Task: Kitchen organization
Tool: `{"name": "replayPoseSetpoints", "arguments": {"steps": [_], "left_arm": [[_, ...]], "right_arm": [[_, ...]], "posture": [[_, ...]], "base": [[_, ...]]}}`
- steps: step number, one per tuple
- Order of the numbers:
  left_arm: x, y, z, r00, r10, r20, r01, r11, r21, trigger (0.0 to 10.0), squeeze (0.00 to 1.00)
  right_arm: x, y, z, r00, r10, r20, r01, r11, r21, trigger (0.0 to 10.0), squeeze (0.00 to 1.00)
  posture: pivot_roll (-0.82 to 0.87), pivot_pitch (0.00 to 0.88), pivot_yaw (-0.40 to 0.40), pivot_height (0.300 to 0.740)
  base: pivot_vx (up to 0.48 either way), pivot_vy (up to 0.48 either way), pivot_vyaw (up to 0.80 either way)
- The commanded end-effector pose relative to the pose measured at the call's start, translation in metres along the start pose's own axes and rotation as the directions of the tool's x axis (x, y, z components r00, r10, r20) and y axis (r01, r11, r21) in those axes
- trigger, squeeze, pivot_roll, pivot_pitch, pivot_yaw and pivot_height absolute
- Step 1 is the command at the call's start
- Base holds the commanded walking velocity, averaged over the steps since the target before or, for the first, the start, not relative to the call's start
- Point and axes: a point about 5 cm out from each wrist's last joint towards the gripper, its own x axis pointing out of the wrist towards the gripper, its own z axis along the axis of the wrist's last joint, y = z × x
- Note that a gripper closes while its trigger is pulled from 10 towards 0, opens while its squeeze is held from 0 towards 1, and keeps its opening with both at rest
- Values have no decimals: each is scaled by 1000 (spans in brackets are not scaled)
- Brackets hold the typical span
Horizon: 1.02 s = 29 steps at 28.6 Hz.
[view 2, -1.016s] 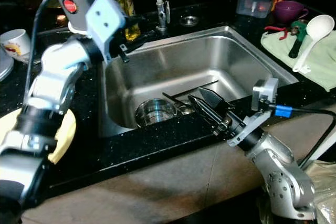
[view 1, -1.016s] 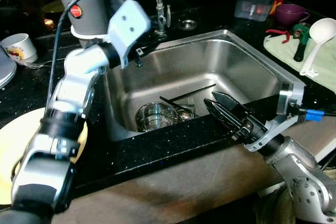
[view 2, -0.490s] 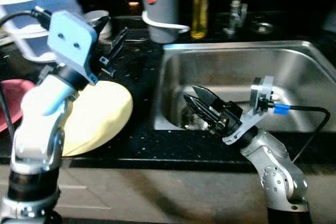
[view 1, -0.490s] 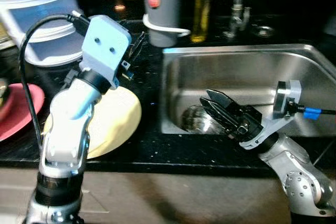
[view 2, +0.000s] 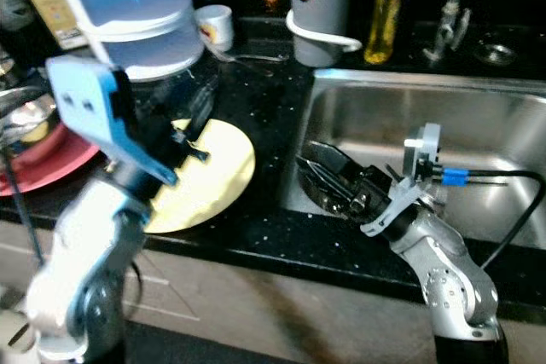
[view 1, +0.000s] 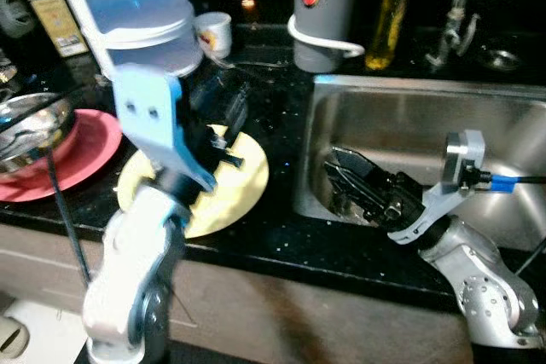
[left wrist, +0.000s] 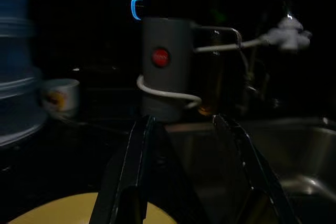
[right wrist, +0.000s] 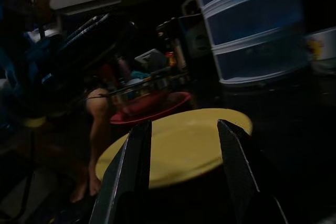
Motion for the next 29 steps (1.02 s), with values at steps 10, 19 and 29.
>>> {"name": "replayPoseSetpoints", "arguments": {"steps": [10,19,29], "left_arm": [[-25,17,-8,977,207,-49,-211,917,-338,10000,0],[-43,10,-25,990,114,-78,-138,762,-633,10000,0],[-65,8,-36,992,106,-62,-111,565,-817,10000,0]], "right_arm": [[3,-7,-5,1000,2,-25,-2,1000,17,10000,0],[3,-10,-9,999,-26,-35,27,999,18,10000,0],[2,-11,-9,999,-29,-45,29,999,15,10000,0]], "posture": [[70,67,2,740],[75,73,2,740],[70,78,3,740]], "base": [[0,0,386],[0,0,0],[0,0,0]]}}
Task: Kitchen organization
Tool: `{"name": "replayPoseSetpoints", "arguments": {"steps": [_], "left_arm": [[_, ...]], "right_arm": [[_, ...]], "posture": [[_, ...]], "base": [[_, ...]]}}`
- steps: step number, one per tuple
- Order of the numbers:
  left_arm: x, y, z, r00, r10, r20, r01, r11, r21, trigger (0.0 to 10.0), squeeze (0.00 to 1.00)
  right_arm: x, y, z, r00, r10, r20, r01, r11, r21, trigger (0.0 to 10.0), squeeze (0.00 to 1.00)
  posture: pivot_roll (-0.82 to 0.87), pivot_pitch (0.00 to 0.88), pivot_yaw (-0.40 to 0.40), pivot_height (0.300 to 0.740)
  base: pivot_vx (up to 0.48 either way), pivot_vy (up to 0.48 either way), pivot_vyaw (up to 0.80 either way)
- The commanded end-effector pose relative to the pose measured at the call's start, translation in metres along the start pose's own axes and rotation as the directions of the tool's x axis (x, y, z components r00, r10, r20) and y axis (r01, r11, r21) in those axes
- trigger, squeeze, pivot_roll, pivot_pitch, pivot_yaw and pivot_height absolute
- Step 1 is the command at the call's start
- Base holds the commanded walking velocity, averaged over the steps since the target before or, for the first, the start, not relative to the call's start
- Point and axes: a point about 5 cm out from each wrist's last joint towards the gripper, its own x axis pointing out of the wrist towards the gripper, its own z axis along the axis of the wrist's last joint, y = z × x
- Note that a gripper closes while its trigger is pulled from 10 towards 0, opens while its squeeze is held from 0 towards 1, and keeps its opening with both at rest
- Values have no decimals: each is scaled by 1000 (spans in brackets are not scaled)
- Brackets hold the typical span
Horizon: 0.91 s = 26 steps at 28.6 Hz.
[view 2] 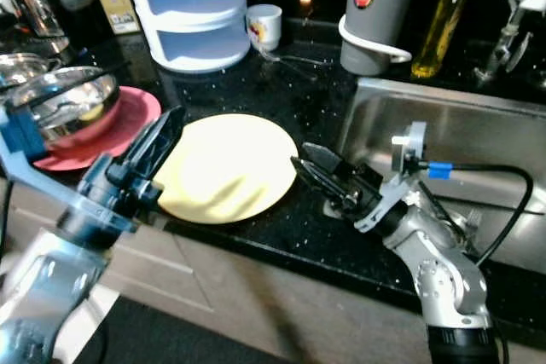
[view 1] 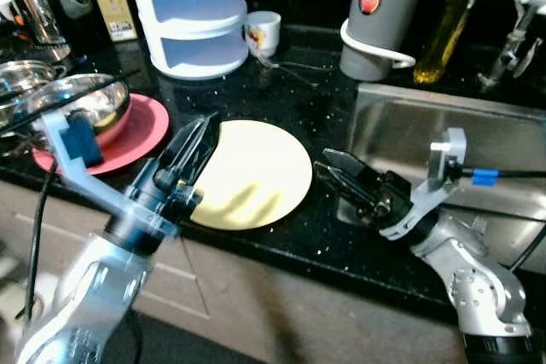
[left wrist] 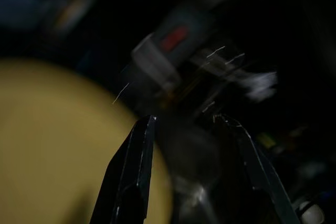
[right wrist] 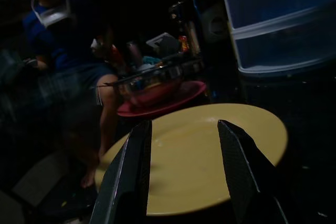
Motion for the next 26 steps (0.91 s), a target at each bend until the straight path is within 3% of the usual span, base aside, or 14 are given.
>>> {"name": "replayPoseSetpoints", "arguments": {"steps": [1,6,7,9,10,11,13,14,18,21,26], "left_arm": [[6,-11,-12,989,-4,149,43,963,-265,10000,0],[-6,7,-4,972,96,214,-12,931,-365,10000,0],[-9,12,-2,966,124,225,-28,921,-388,10000,298],[-12,15,-1,965,137,225,-38,916,-398,10000,298],[-13,17,-1,964,142,226,-40,913,-406,10000,655],[-14,17,-1,964,142,227,-38,911,-410,10000,855],[-14,18,-1,963,140,229,-34,909,-415,10000,914],[-17,16,-2,966,124,227,-14,900,-435,10000,1000],[-18,18,-2,967,120,224,-4,888,-459,10000,1000],[-13,21,-6,977,80,197,33,859,-511,10000,1000],[-11,23,-8,978,83,193,35,841,-540,10000,1000]], "right_arm": [[-1,-1,-5,1000,-6,-21,6,1000,9,10000,0],[-1,-2,-6,999,-5,-31,5,1000,7,10000,0],[-1,-2,-6,999,-3,-34,3,1000,7,10000,0],[-1,-2,-6,999,-2,-35,2,1000,6,10000,0],[-2,-2,-5,999,0,-35,0,1000,6,10000,0],[-2,-2,-4,999,3,-35,-3,1000,6,10000,0],[-2,-2,-3,999,7,-35,-7,1000,3,10000,0],[-3,-4,3,1000,11,-17,-11,1000,-12,10000,0],[-6,-2,15,999,38,8,-38,998,-47,10000,0],[-9,6,25,993,115,5,-114,991,-66,10000,0],[-9,8,26,991,130,-9,-130,989,-71,10000,0]], "posture": [[71,78,1,740],[71,81,-4,740],[72,82,-8,740],[72,82,-8,740],[71,83,-11,740],[71,84,-11,740],[71,84,-12,740],[70,86,-14,740],[67,87,-16,740],[63,88,-23,740],[51,87,-16,740]], "base": [[0,0,0],[0,0,0],[0,0,0],[0,0,0],[0,0,0],[0,0,0],[0,0,0],[0,0,0],[0,0,0],[0,0,0],[0,0,0]]}}
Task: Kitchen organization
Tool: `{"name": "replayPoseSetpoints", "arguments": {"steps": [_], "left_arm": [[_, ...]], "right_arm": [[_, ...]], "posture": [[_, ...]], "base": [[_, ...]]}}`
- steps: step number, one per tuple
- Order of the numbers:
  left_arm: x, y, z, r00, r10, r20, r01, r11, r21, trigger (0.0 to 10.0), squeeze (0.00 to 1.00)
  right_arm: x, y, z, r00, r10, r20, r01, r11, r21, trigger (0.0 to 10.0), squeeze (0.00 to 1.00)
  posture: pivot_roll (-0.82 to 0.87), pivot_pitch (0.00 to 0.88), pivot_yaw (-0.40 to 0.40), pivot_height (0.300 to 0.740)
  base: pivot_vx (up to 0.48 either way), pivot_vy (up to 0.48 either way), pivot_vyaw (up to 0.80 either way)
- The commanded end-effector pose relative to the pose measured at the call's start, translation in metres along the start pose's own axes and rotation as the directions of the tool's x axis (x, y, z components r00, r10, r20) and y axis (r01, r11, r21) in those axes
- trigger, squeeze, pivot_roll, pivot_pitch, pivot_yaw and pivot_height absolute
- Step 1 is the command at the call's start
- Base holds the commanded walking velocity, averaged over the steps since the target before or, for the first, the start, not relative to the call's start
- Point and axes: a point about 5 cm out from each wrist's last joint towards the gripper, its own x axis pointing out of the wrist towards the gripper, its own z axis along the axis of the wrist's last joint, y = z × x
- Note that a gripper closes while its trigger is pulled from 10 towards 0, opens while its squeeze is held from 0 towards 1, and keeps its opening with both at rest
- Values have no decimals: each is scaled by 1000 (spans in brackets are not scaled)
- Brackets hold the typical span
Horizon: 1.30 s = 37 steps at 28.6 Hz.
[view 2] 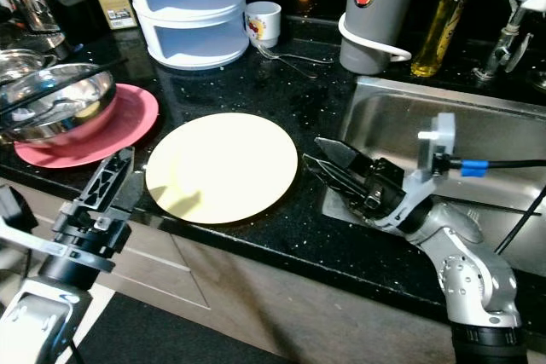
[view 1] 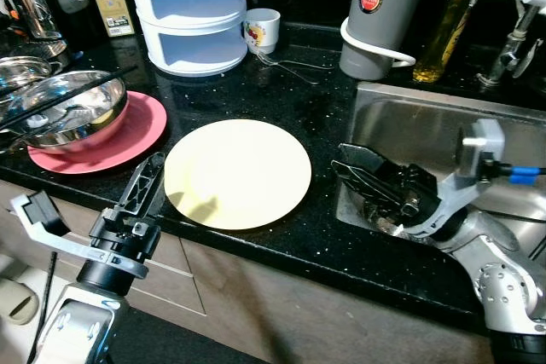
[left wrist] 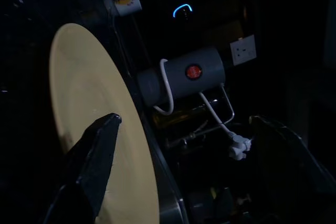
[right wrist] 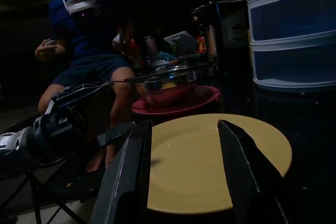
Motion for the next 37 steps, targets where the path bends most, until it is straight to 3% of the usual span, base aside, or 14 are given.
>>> {"name": "replayPoseSetpoints", "arguments": {"steps": [1,2,9,15,20,28,37], "left_arm": [[1,5,-18,998,15,56,-5,985,-175,10000,1000],[1,6,-19,997,36,75,-20,980,-198,10000,0],[-5,4,-18,984,133,123,-100,966,-238,10000,0],[-9,-5,-10,971,187,149,-152,964,-220,10000,0],[-9,7,-3,936,301,181,-257,939,-229,10000,0],[-12,15,2,895,394,208,-345,909,-235,10000,0],[-6,20,-2,890,426,162,-380,891,-249,10000,0]], "right_arm": [[0,3,1,1000,16,-6,-16,1000,1,10000,0],[-1,3,1,1000,12,-15,-12,1000,-1,10000,0],[-6,2,-2,999,0,-40,0,1000,4,10000,0],[-7,1,-2,999,6,-49,-6,1000,12,10000,0],[-7,1,-4,998,7,-63,-6,1000,13,10000,0],[-7,0,-5,997,-5,-74,6,1000,10,10000,0],[-6,0,-5,997,-10,-78,11,1000,9,10000,0]], "posture": [[46,85,-14,740],[43,87,-12,740],[45,86,-12,740],[53,82,-12,740],[48,78,-10,740],[49,87,-13,740],[44,90,-12,740]], "base": [[0,0,0],[0,0,0],[0,0,0],[0,0,0],[0,0,0],[0,0,0],[0,0,0]]}}
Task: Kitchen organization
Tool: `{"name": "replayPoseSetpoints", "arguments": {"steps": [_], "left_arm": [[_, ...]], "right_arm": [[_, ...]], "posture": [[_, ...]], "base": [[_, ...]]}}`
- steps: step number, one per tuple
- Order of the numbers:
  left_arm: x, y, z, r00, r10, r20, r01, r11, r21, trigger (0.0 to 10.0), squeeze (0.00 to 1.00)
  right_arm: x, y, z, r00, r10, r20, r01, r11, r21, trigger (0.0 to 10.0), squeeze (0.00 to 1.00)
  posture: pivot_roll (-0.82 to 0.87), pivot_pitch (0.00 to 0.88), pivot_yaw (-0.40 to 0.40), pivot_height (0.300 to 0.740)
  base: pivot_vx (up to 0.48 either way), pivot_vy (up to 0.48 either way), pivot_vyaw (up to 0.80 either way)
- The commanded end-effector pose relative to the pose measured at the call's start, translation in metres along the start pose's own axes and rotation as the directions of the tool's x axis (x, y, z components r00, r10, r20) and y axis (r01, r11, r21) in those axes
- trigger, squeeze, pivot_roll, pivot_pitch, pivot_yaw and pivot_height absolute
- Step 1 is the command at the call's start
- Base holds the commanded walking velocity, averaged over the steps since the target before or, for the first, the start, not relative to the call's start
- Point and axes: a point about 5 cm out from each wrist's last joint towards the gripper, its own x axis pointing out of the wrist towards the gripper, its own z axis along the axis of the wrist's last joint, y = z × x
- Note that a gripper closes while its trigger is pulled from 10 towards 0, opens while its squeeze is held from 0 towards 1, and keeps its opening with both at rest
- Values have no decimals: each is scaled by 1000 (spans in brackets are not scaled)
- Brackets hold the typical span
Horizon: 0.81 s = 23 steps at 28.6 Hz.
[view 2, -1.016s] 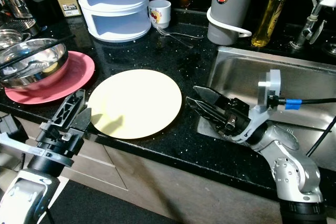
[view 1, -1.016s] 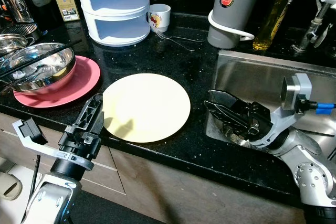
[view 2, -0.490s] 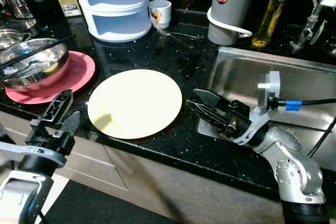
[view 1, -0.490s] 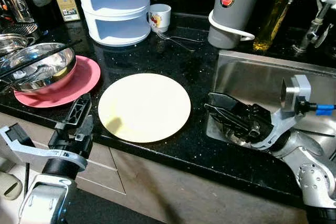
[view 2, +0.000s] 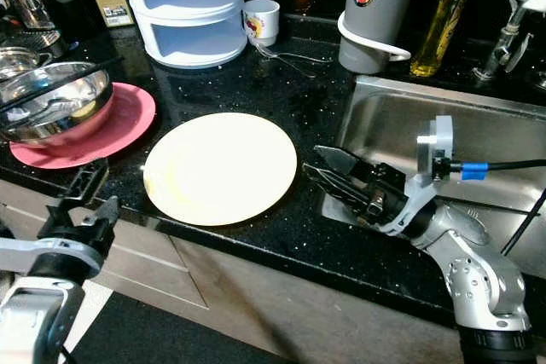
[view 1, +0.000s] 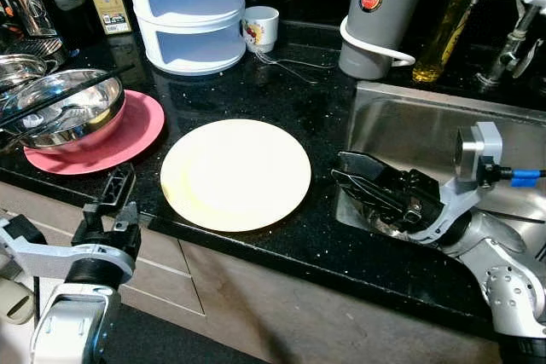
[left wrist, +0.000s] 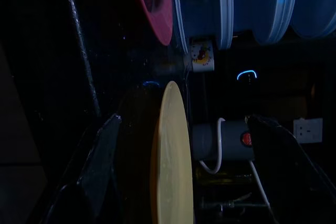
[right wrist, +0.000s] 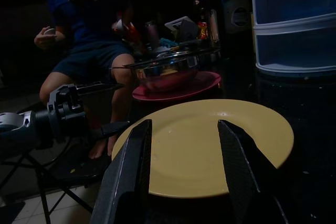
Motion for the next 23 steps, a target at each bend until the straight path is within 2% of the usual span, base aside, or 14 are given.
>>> {"name": "replayPoseSetpoints", "arguments": {"steps": [1,9,16,23], "left_arm": [[1,13,-15,996,77,-37,-81,990,-115,10000,0],[5,11,-23,994,74,-84,-85,987,-137,10000,0],[10,13,-29,987,95,-129,-111,987,-117,10000,0],[18,9,-30,984,78,-162,-95,991,-98,10000,0]], "right_arm": [[-1,0,-3,1000,-7,-22,7,1000,5,10000,0],[-2,0,-4,999,-16,-28,16,1000,2,10000,0],[0,1,-5,999,-16,-34,16,1000,-1,10000,0],[0,2,-6,999,-16,-33,16,1000,1,10000,0]], "posture": [[42,89,-10,740],[39,89,-9,740],[37,88,-7,740],[34,88,-8,740]], "base": [[0,0,0],[0,0,0],[0,0,0],[0,0,0]]}}
